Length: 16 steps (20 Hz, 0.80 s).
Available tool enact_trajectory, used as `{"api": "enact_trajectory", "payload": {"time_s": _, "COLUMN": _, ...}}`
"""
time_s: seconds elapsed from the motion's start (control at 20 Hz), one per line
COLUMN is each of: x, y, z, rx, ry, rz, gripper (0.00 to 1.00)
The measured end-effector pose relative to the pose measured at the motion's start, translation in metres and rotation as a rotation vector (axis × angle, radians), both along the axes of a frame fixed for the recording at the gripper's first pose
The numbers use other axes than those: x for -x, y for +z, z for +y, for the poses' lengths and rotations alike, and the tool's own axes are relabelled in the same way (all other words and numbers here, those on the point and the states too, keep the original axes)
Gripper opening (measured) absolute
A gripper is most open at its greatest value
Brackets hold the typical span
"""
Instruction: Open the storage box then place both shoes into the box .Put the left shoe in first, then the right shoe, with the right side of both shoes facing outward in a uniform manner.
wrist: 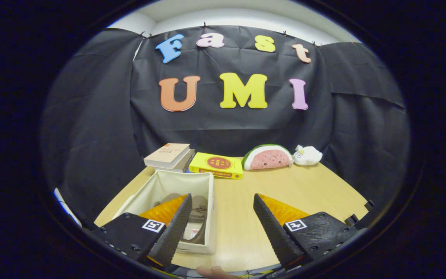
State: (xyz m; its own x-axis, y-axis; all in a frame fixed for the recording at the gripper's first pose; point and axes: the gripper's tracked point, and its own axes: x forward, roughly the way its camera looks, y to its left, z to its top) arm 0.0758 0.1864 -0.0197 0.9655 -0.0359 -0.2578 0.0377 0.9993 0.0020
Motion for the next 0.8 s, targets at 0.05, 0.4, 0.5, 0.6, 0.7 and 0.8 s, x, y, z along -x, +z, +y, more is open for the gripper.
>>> {"api": "enact_trajectory", "payload": {"time_s": 0.05, "x": 0.002, "y": 0.005, "z": -0.001, "rx": -0.022, "ry": 0.015, "rz": -0.035, "gripper": 0.97}}
{"api": "enact_trajectory", "payload": {"time_s": 0.4, "x": 0.031, "y": 0.013, "z": -0.062, "rx": -0.006, "ry": -0.072, "rz": -0.139, "gripper": 0.96}}
{"api": "enact_trajectory", "payload": {"time_s": 0.5, "x": 0.038, "y": 0.020, "z": -0.086, "rx": 0.043, "ry": -0.112, "rz": -0.207, "gripper": 0.95}}
{"api": "enact_trajectory", "payload": {"time_s": 0.6, "x": 0.044, "y": 0.023, "z": -0.101, "rx": 0.076, "ry": -0.132, "rz": -0.256, "gripper": 0.95}}
{"api": "enact_trajectory", "payload": {"time_s": 0.7, "x": 0.049, "y": 0.023, "z": -0.110, "rx": 0.096, "ry": -0.119, "rz": -0.280, "gripper": 0.95}}
{"api": "enact_trajectory", "payload": {"time_s": 0.8, "x": 0.051, "y": 0.023, "z": -0.115, "rx": 0.112, "ry": -0.086, "rz": -0.305, "gripper": 0.96}}
